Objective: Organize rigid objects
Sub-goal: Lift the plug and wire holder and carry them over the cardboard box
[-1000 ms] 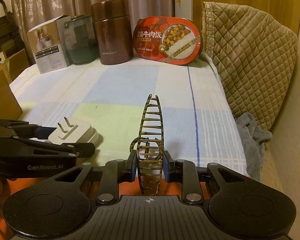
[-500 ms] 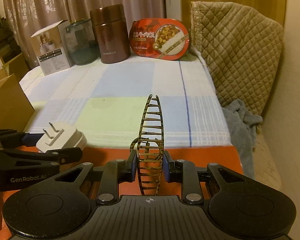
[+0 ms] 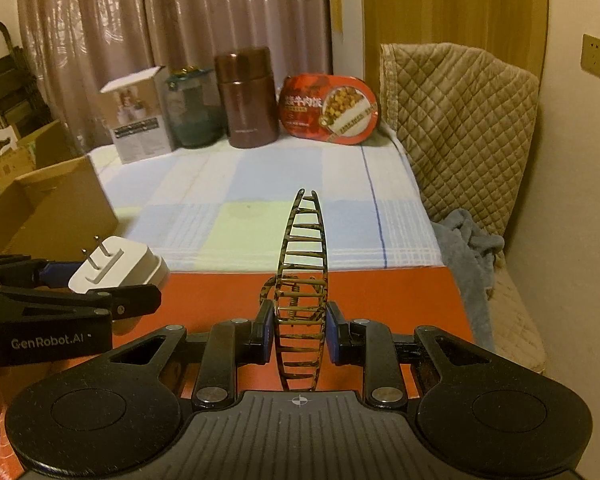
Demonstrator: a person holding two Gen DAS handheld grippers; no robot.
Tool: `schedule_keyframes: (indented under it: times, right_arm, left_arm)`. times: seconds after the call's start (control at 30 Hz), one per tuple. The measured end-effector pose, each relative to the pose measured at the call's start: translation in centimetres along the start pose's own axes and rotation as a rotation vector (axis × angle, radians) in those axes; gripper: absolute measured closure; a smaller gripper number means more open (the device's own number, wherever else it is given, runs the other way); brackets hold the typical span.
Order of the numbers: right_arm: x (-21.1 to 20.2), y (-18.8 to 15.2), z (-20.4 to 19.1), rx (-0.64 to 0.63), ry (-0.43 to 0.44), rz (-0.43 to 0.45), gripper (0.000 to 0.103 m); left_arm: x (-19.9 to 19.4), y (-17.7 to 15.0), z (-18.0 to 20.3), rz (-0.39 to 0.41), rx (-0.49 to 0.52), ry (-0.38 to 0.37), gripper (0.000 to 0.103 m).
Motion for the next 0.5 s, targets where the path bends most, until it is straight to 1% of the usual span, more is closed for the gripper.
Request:
schedule_keyframes:
  times: [0.2, 0.33, 0.5]
  right_arm:
    - [-2.2, -2.3, -1.5, -0.019, 0.006, 0.011, 0.081]
    - [-4.0, -3.7, -2.1, -0.013, 0.010, 0.042, 0.081]
    - [-6.4, -5.3, -3.6, -0.025, 0.011, 0.081, 0.081]
  left_arm:
    - [-3.5, -2.2, -0.7, 0.019, 0.002, -0.004, 0.043]
    - [-6.1, -3.4, -0.5, 0.044, 0.013, 0.003, 0.043]
    - [-9.5, -5.2, -0.2, 0.061, 0.000, -0.022, 0.043]
Point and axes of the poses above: each gripper's, at about its wrist camera, not at the fingertips, and x roughly the way its jaws point, z to its right, y to its top, the point moved 4 cm from there along x, roughly the way its jaws point, and after that the axes turned 11 degrees about -z, right-handed, at the moved point
